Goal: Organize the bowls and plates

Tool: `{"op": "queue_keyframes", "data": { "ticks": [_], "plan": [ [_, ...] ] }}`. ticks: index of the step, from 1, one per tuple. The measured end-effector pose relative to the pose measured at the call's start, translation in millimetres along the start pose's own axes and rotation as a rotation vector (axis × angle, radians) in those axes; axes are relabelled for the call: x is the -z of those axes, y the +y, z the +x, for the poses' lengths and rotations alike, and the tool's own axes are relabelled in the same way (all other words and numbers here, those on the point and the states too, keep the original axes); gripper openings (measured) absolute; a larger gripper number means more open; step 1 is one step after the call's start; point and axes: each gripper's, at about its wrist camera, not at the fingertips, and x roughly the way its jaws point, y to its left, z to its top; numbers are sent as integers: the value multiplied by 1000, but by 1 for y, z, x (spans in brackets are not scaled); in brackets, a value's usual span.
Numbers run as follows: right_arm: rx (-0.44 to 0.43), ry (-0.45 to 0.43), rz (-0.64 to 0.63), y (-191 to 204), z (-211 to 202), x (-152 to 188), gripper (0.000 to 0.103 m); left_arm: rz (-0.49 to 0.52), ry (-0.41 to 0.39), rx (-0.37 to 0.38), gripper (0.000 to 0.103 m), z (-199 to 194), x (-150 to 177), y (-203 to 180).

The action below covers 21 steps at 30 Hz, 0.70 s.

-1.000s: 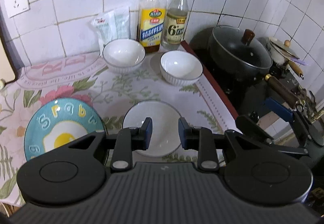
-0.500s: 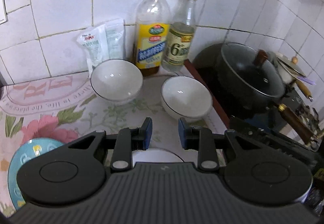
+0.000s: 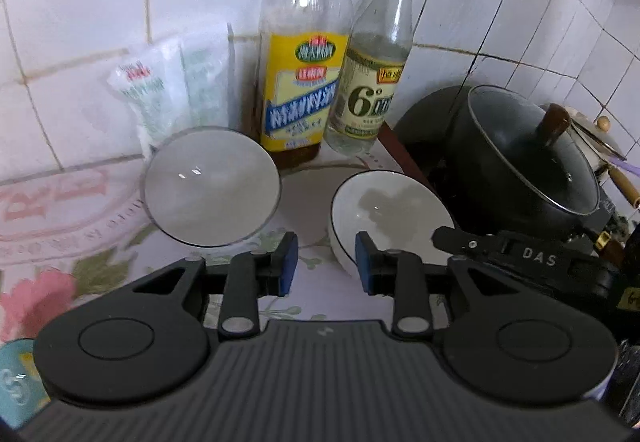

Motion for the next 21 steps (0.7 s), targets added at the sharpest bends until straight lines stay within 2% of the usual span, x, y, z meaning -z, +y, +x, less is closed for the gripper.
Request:
{"op": "queue_keyframes", "data": {
  "ticks": [4,6,7,8,15,21],
  "plan": [
    [57,22,12,1,11,-3,47,-26,36,18,35,26,-2,-2],
    [90,41,21,0,16,-5,38,-38,54,12,35,39,-2,-3],
    [101,48,19,1,18,-5,26,-49,66,12,35,44,-1,-3],
    [115,52,14,1,21,-4,23,-62,78,8,33,50,0,-2],
    [122,43,-11,-1,20,-3,21,-89,101,55,13,59,5,4],
    [138,40,-28,2,26,-2,19,-56,115,17,12,60,5,-6]
  ]
}}
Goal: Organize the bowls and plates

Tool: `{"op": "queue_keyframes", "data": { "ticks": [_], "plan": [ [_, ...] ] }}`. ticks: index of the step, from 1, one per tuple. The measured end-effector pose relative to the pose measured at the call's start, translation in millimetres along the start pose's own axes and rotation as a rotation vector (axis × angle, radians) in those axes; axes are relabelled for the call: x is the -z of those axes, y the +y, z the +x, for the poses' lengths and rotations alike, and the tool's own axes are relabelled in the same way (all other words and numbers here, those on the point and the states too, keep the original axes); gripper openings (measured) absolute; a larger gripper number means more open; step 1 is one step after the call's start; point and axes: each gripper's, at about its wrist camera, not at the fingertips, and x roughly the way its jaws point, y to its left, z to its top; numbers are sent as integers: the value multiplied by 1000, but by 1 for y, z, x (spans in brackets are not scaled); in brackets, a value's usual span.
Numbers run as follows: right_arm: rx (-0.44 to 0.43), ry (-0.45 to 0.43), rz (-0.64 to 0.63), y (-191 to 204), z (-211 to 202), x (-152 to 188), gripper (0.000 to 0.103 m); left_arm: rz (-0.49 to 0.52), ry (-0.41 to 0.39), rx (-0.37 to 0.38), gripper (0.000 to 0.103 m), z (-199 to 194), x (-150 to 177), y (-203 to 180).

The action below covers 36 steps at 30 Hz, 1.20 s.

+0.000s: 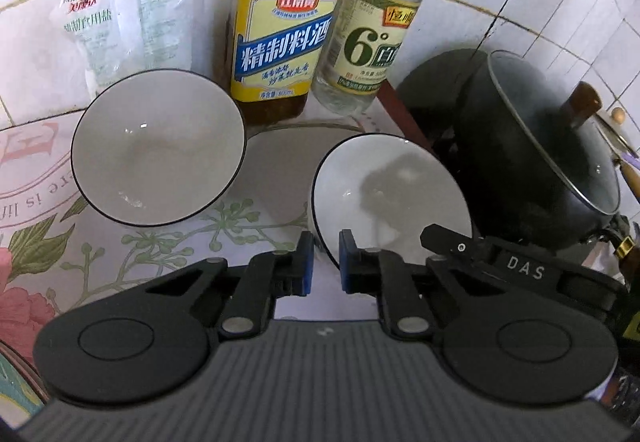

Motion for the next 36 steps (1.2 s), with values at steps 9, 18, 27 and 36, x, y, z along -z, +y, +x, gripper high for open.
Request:
{"op": "queue_keyframes", "data": {
  "ticks": [9,18,27,36],
  "plan": [
    [-11,48,58,-5,12,6,13,-195,76,80,10,6,18,20],
    [-65,91,106,-3,-12,19,14,-100,29,43,11,-38,29,6],
    [-106,126,116,17,-64,21,16,-64,2,21,10,-98,41,-10],
    [-126,107,8,44,-123,35,16,-79,-12,-13,11,-156,74,-17]
  ]
}}
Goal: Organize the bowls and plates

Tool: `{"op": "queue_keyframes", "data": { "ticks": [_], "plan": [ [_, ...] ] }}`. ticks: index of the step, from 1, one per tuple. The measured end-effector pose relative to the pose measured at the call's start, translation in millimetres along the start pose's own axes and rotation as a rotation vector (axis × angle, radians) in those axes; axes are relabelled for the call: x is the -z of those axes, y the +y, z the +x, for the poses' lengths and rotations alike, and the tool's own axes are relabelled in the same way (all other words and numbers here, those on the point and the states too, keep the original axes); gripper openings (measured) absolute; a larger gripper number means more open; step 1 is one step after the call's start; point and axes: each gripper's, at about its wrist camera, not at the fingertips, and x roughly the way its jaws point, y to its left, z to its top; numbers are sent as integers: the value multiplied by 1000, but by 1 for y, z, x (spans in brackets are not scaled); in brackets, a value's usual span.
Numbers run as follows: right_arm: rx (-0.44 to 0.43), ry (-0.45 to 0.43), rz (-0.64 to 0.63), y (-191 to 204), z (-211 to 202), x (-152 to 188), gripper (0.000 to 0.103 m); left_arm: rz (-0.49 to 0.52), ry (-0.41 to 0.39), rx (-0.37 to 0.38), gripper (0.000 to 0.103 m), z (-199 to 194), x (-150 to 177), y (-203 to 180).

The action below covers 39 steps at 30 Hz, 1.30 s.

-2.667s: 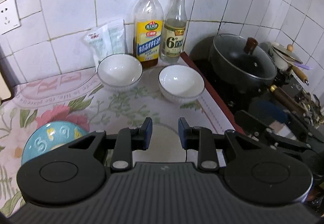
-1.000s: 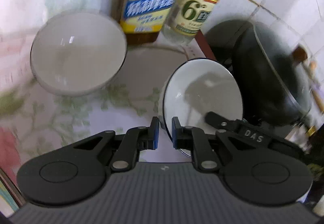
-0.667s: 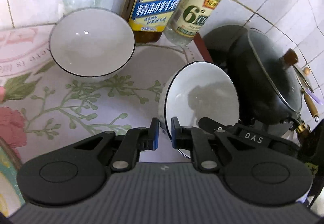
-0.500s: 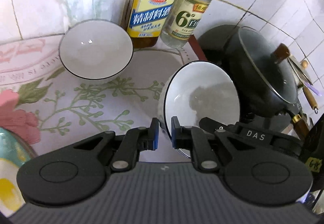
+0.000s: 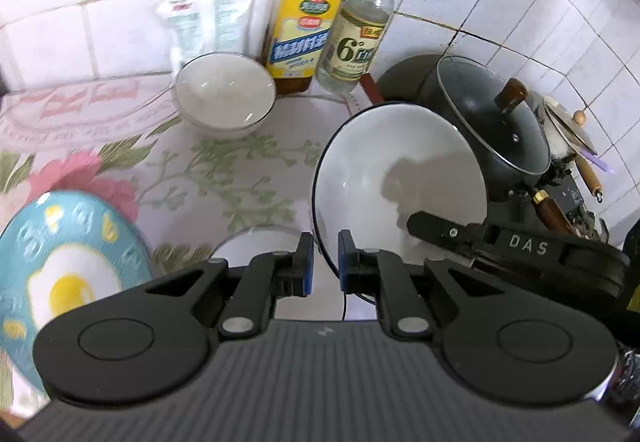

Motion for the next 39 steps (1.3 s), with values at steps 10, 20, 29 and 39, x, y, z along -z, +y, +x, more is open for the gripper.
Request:
{"op": "queue_keyframes", "data": {
  "ticks": [10,20,29,39],
  "plan": [
    [-19,52,-42,13,-18,36,16,-36,-8,-53,10,-34,35,8],
    [7,104,-127,17,0,53,17,-85,23,-89,10,-15,58,29],
    [18,129,-199,20,19,56,20,-116,69,-89,11,3,57,42],
    [157,97,-472,44,29,73,20,-82,82,-119,11,15,52,41]
  ]
}}
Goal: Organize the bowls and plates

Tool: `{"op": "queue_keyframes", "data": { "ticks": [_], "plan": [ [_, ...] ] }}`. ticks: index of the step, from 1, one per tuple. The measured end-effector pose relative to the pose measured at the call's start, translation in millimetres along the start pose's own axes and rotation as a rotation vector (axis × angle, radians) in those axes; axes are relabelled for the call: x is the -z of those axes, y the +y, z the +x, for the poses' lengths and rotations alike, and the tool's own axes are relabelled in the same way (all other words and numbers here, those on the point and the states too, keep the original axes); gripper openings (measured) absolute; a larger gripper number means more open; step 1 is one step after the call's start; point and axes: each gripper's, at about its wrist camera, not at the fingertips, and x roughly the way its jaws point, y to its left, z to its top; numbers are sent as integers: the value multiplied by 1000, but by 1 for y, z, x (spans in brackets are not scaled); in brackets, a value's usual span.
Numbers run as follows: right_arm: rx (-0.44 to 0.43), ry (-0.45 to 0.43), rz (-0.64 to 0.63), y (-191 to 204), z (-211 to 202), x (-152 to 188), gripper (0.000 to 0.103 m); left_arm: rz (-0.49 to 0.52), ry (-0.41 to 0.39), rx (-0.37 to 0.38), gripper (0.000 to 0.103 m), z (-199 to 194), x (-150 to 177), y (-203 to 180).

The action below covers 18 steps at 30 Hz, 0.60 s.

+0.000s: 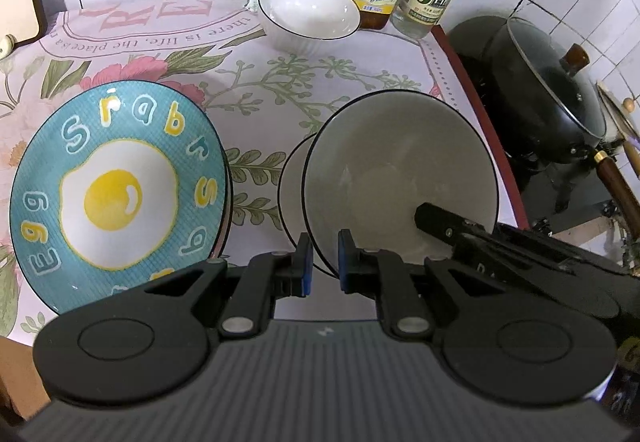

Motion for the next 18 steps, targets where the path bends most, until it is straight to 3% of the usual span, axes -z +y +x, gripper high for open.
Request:
{"op": "queue_keyframes", "data": {
  "ticks": [6,13,18],
  "plan": [
    [-5,-29,-66,2,4,-2,20,-30,22,9,11,7,-3,5],
    [-35,-46,-127,2,8,-4,29,-44,37,14,12,12,-6,7],
    [-19,-65,-153,5,12,-5,30,-52,31,3,13,13,-5,6]
  ]
}}
